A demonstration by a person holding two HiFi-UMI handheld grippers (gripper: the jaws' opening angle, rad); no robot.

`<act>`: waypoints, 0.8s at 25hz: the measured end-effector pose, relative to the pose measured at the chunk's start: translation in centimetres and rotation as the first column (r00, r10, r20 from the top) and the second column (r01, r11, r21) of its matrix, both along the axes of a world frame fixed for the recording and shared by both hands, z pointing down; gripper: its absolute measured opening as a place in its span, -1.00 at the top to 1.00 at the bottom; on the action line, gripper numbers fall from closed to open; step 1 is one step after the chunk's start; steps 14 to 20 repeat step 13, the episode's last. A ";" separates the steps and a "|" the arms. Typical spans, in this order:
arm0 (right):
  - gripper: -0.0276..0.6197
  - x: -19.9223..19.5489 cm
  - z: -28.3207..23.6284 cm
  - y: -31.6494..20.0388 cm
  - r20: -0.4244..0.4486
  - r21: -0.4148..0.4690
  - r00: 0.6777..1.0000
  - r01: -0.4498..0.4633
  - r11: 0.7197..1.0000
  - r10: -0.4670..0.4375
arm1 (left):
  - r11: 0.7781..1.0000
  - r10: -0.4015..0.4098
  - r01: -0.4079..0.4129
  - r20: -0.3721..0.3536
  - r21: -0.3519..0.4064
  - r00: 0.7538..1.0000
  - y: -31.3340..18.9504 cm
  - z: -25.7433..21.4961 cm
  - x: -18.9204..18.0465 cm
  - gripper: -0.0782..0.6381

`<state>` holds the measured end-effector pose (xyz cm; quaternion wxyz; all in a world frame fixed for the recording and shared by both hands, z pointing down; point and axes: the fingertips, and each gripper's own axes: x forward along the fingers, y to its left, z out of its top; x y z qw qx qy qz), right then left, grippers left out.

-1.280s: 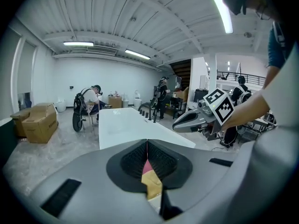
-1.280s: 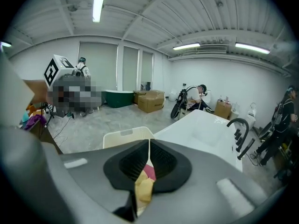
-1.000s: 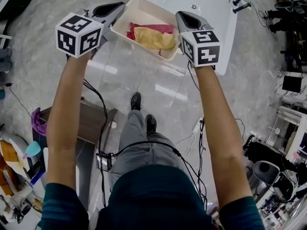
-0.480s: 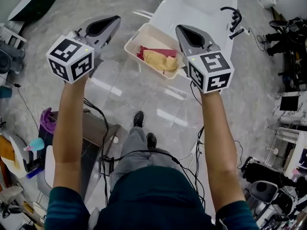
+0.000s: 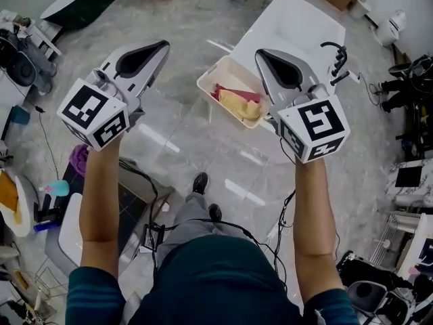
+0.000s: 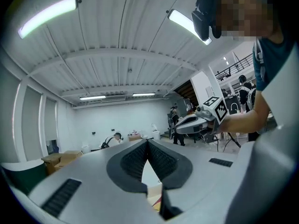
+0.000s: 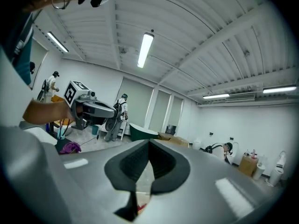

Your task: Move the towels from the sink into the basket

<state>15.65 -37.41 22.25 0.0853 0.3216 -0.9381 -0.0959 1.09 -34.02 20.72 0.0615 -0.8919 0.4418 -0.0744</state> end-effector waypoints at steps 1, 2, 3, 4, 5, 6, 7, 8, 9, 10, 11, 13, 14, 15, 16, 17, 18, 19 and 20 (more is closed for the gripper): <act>0.89 -0.3 -0.8 0.9 0.001 0.011 1.000 0.014 1.000 -0.014 | 1.000 -0.010 0.010 0.002 0.013 1.000 1.1 -0.8 -0.3 0.76; 0.89 -0.6 -1.6 1.7 0.002 0.023 1.000 0.027 0.999 -0.027 | 0.999 -0.021 0.021 0.004 0.027 1.000 2.2 -1.7 -0.6 0.76; 0.89 -0.8 -2.3 2.6 0.004 0.034 0.999 0.041 0.999 -0.041 | 0.999 -0.032 0.032 0.007 0.042 0.999 3.2 -2.5 -0.9 0.76; 0.89 -1.1 -3.1 3.4 0.005 0.046 0.999 0.054 0.997 -0.054 | 0.998 -0.044 0.043 0.011 0.056 0.999 4.2 -3.3 -1.2 0.76; 0.89 -1.4 -3.7 4.2 0.008 0.055 0.998 0.068 0.996 -0.068 | 0.996 -0.056 0.055 0.016 0.068 0.998 5.3 -4.0 -1.6 0.76; 0.89 -1.8 -4.2 5.0 0.010 0.062 0.997 0.080 0.995 -0.081 | 0.995 -0.067 0.065 0.021 0.079 0.998 6.3 -4.5 -1.9 0.76; 0.89 -2.0 -4.6 5.8 0.012 0.067 0.996 0.091 0.994 -0.092 | 0.993 -0.078 0.075 0.027 0.088 0.997 7.3 -5.0 -2.2 0.76; 0.89 -2.2 -4.9 6.6 0.012 0.069 0.995 0.101 0.993 -0.102 | 0.992 -0.087 0.084 0.032 0.095 0.996 8.3 -5.4 -2.5 0.76; 0.89 -2.4 -5.2 7.5 0.011 0.072 0.994 0.110 0.991 -0.111 | 0.991 -0.095 0.091 0.038 0.100 0.995 9.3 -5.8 -2.7 0.76; 0.89 -2.5 -5.4 8.3 0.009 0.075 0.993 0.119 0.990 -0.120 | 0.990 -0.102 0.097 0.043 0.106 0.994 10.3 -6.1 -2.8 0.76; 0.89 -2.7 -5.6 9.1 0.006 0.079 0.992 0.128 0.989 -0.128 | 0.989 -0.108 0.103 0.048 0.111 0.993 11.3 -6.3 -3.0 0.76; 0.89 -2.9 -6.1 10.8 -0.001 0.085 0.990 0.144 0.986 -0.144 | 0.986 -0.121 0.113 0.056 0.120 0.991 13.2 -6.8 -3.3 0.76; 0.89 -2.9 -6.1 10.8 -0.001 0.085 0.990 0.144 0.986 -0.144 | 0.986 -0.121 0.113 0.056 0.120 0.991 13.2 -6.8 -3.3 0.76; 0.89 -2.9 -6.1 10.8 -0.001 0.085 0.990 0.144 0.986 -0.144 | 0.986 -0.121 0.113 0.056 0.120 0.991 13.2 -6.8 -3.3 0.76; 0.89 -2.9 -6.1 10.8 -0.001 0.085 0.990 0.144 0.986 -0.144 | 0.986 -0.121 0.113 0.056 0.120 0.991 13.2 -6.8 -3.3 0.76; 0.89 -2.9 -6.1 10.8 -0.001 0.085 0.990 0.144 0.986 -0.144 | 0.986 -0.121 0.113 0.056 0.120 0.991 13.2 -6.8 -3.3 0.76; 0.89 -2.9 -6.1 10.8 -0.001 0.085 0.990 0.144 0.986 -0.144 | 0.986 -0.121 0.113 0.056 0.120 0.991 13.2 -6.8 -3.3 0.76; 0.89 -2.9 -6.1 10.8 -0.001 0.085 0.990 0.144 0.986 -0.144 | 0.986 -0.121 0.113 0.056 0.120 0.991 13.2 -6.8 -3.3 0.76; 0.89 -2.9 -6.1 10.8 -0.001 0.085 0.990 0.144 0.986 -0.144 | 0.986 -0.121 0.113 0.056 0.120 0.991 13.2 -6.8 -3.3 0.76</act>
